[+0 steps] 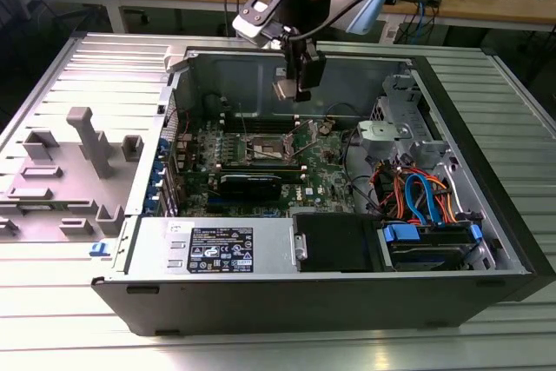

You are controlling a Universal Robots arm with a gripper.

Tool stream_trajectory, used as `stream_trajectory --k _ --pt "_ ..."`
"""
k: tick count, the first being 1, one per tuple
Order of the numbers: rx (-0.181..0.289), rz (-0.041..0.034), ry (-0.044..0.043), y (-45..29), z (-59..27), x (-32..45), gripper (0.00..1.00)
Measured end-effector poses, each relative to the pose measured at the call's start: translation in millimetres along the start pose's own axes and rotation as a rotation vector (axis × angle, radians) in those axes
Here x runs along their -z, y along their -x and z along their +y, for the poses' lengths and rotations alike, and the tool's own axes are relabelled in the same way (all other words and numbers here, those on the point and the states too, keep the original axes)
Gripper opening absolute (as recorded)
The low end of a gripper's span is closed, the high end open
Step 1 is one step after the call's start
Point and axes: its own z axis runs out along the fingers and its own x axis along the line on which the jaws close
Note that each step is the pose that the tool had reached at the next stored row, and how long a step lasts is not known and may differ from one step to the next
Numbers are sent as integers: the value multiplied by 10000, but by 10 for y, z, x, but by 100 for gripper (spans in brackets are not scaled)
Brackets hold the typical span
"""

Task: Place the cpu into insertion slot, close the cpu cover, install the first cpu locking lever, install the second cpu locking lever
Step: 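Place the cpu into insertion slot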

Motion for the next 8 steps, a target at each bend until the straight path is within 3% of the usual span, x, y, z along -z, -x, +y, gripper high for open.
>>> stream_trajectory --k 8 --pt "-321 -24 2 -18 -101 -31 55"
